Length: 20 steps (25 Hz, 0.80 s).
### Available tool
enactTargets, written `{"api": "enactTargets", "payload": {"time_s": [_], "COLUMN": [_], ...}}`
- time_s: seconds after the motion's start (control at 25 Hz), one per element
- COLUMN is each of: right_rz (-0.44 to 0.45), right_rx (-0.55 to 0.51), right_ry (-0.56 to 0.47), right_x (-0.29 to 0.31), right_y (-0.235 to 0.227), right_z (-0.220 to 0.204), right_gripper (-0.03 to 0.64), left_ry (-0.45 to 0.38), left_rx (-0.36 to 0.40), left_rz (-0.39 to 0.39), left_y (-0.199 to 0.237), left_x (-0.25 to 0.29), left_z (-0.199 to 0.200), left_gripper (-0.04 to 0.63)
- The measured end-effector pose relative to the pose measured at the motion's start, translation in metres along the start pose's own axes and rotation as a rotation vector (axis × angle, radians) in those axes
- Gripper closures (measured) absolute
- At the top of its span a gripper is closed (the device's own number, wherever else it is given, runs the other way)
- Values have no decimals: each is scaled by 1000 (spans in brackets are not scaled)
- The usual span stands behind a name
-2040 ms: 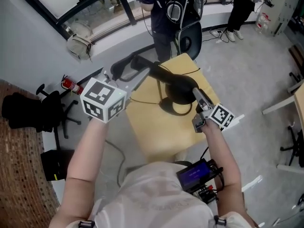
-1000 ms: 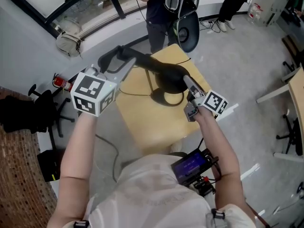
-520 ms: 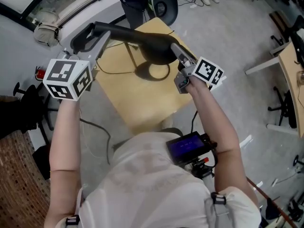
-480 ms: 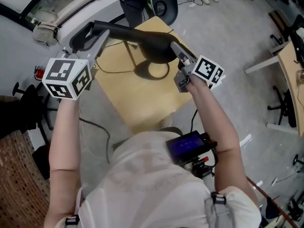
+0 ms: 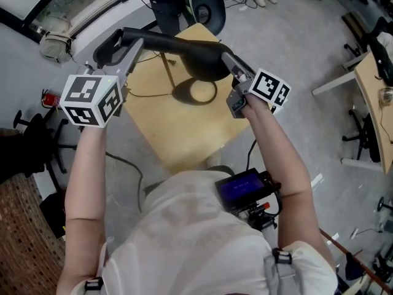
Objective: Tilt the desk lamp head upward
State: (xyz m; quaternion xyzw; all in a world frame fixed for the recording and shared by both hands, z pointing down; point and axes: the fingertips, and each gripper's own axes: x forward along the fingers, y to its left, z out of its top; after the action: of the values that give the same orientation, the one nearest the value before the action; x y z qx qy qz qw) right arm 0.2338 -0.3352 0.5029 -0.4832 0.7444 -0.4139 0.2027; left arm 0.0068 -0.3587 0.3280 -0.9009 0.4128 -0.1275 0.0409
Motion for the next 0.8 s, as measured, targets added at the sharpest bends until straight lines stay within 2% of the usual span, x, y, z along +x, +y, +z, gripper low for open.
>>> {"api": "enactTargets", "payload": {"time_s": [0.8], "right_rz": [-88], "right_rx": [-106], "right_ry": [-37], "right_x": [-9], "right_y": [8], "right_z": [27], "right_gripper": [367], "left_ry": [-32], "left_rx": [-88], "left_rz": [-7], "left_y": [2], "left_x": [-3], "left_z": [-15], "left_gripper": [368]}}
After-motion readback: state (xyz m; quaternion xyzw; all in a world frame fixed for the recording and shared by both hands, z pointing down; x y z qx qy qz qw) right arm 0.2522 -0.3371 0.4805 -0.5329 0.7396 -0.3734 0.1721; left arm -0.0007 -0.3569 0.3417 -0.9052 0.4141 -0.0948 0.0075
